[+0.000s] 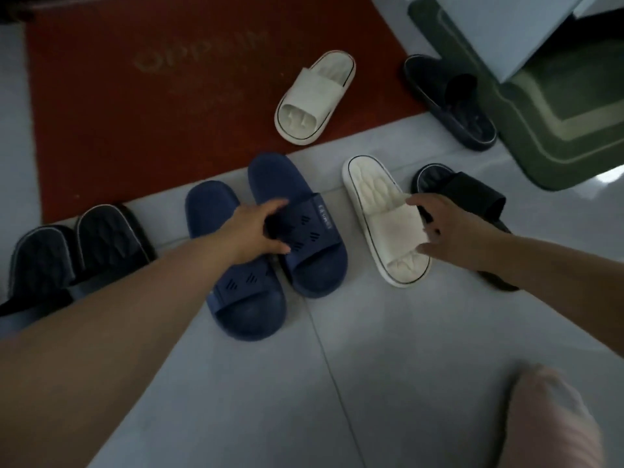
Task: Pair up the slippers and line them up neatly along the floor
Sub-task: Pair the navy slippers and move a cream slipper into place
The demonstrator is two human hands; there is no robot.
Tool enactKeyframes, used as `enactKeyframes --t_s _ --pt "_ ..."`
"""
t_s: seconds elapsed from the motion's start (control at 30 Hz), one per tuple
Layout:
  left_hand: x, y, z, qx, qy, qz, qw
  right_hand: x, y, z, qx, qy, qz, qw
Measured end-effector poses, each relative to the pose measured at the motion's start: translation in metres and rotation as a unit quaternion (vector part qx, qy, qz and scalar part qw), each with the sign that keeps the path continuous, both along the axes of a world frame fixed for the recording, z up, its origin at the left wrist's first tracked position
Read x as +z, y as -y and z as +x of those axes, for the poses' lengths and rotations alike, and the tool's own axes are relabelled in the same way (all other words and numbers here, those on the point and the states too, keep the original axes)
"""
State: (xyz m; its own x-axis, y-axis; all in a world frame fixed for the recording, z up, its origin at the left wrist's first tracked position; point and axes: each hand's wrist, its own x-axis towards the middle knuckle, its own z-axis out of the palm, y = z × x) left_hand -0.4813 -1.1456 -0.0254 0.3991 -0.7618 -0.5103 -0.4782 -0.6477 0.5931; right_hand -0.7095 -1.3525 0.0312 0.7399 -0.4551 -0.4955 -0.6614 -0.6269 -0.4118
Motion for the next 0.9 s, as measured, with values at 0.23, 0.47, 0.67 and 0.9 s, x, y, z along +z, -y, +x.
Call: enactKeyframes --t_s 0.23,0.47,0.67,0.9 --pt "-0.001 -0.003 0.010 -0.068 0.072 0.217 0.971 -0.040 0.052 0.040 0.350 -0.083 -0.154 0.920" --pt "0.030 0.004 0.012 -0.076 0.090 0.373 0.920 -0.053 0.096 0.042 0.390 0.003 -0.127 0.912" --pt "0.041 0.066 -0.022 0.027 0.153 0.293 0.943 -0.053 0.132 0.035 0.341 0.002 -0.115 0.933" --pt "0.025 0.166 -0.074 0.203 -0.124 -0.072 0.969 -0.050 0.138 0.034 0.300 -0.062 -0.109 0.946"
